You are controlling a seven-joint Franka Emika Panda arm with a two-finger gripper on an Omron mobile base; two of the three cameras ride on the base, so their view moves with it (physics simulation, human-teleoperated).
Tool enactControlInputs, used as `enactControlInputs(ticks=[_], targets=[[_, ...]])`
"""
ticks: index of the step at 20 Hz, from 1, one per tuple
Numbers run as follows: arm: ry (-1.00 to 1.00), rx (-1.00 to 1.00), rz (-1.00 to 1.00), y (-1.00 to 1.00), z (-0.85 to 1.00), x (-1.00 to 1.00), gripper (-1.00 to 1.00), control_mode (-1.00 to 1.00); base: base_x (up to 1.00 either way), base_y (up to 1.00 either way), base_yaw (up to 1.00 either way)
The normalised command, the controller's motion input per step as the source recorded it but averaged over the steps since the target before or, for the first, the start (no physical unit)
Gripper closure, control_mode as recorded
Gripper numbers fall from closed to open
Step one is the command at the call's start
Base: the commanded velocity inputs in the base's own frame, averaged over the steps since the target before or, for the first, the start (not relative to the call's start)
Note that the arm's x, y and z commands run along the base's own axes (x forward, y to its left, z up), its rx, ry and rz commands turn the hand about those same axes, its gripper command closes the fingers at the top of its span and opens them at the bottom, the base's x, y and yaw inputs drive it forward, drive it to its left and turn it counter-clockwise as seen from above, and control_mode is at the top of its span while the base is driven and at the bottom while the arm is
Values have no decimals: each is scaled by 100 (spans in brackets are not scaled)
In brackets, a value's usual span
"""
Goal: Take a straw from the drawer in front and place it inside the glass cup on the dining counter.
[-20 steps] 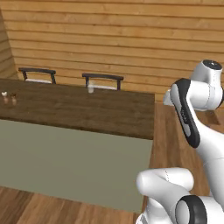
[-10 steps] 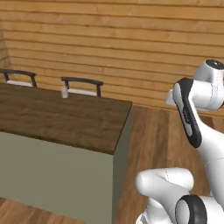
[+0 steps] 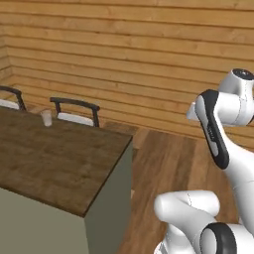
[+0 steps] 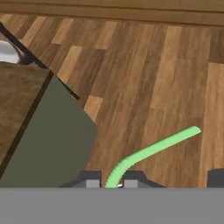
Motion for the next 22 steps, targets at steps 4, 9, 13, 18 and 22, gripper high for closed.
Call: enactControlInputs(ticks=[4,9,13,18,22], targets=[[0,0,0,0,0,0,100,100,100,-76,6],[0,0,0,0,0,0,100,100,100,-18,0],[0,0,0,0,0,0,100,100,100,-7,3],[0,0,0,0,0,0,100,100,100,-30,37],[0,0,0,0,0,0,100,100,100,-45,57]])
